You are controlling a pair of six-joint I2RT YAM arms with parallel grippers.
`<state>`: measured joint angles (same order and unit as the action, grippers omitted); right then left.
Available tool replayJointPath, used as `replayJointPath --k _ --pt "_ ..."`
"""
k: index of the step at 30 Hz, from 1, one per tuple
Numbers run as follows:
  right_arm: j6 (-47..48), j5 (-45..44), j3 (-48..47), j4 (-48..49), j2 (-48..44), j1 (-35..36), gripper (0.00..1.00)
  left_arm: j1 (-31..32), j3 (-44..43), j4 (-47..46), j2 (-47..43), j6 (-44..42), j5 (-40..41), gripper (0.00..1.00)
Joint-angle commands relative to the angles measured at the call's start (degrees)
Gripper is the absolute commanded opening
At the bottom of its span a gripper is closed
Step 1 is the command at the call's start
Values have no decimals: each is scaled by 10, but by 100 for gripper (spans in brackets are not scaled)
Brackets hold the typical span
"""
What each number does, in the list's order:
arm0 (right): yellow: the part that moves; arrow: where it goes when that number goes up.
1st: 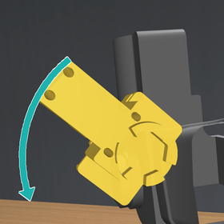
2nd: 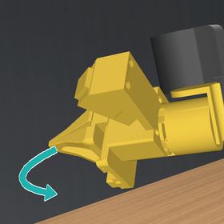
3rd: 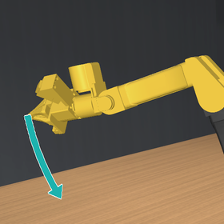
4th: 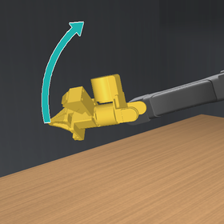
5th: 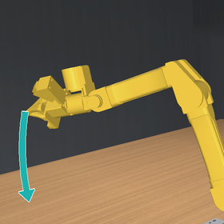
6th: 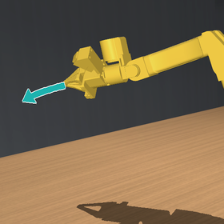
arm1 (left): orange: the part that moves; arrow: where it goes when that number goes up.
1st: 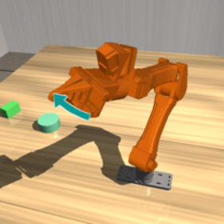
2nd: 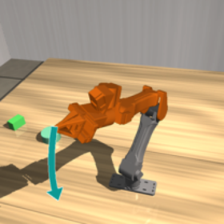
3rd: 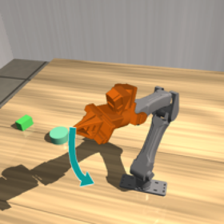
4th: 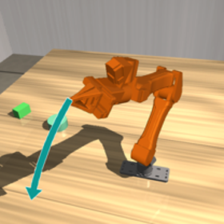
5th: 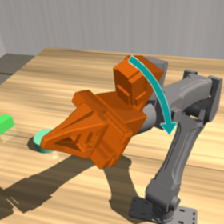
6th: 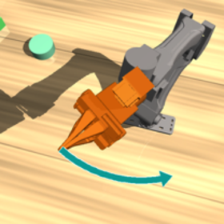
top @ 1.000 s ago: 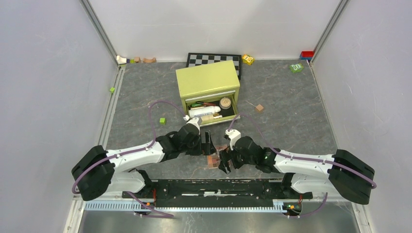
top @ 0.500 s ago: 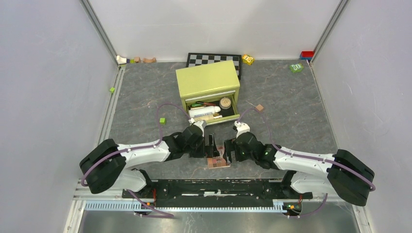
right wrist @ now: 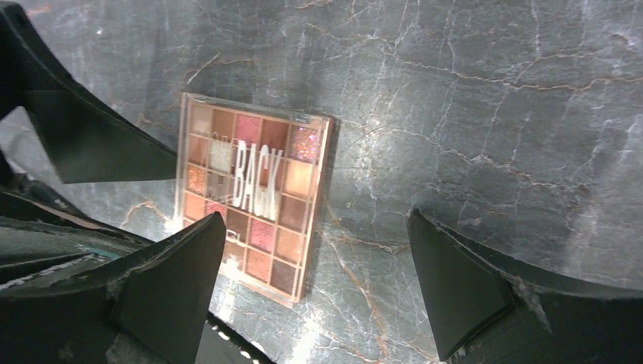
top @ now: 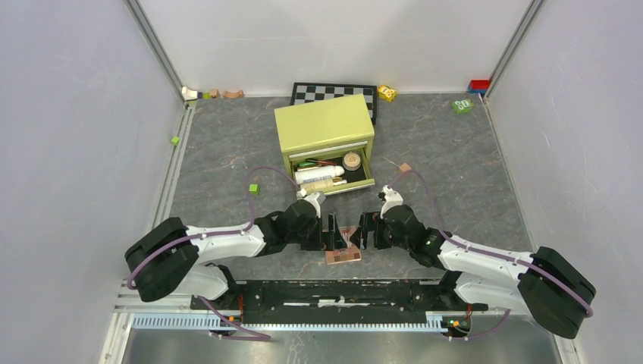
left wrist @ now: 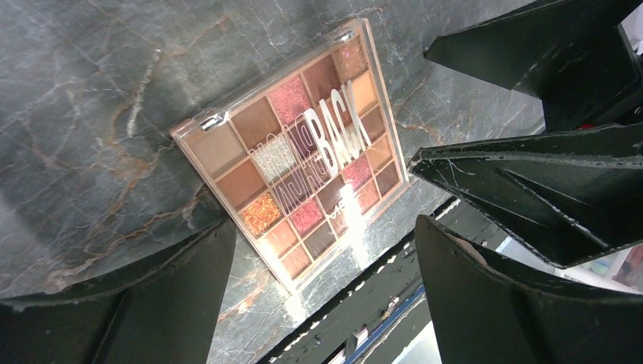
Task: Organize the makeup
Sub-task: Move the makeup to the center of the board.
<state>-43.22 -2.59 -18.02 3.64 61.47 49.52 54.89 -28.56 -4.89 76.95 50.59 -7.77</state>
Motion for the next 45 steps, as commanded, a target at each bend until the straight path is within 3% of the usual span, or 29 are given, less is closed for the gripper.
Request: replayJointPath --k 1,3,10,22,29,34,41,45 --pt "-30 71 34 21 -8 -10 98 22 -9 87 31 14 14 95" --pt "-32 74 32 11 -4 -13 99 27 -14 109 33 21 28 94" --pt "-73 36 43 -27 -13 -26 85 29 -35 158 52 63 75 95" --pt "-130 181 80 81 36 -37 65 30 -59 200 71 83 117 99" --pt "-158 205 115 134 23 -32 44 30 -66 251 43 85 174 100" --pt "-145 209 102 140 33 -28 49 30 -82 266 46 73 185 100" --pt "-116 56 69 -10 -16 -27 52 30 -71 211 45 23 129 100" --pt "-121 19 75 -30 -27 -29 52 30 -58 176 40 -3 93 98"
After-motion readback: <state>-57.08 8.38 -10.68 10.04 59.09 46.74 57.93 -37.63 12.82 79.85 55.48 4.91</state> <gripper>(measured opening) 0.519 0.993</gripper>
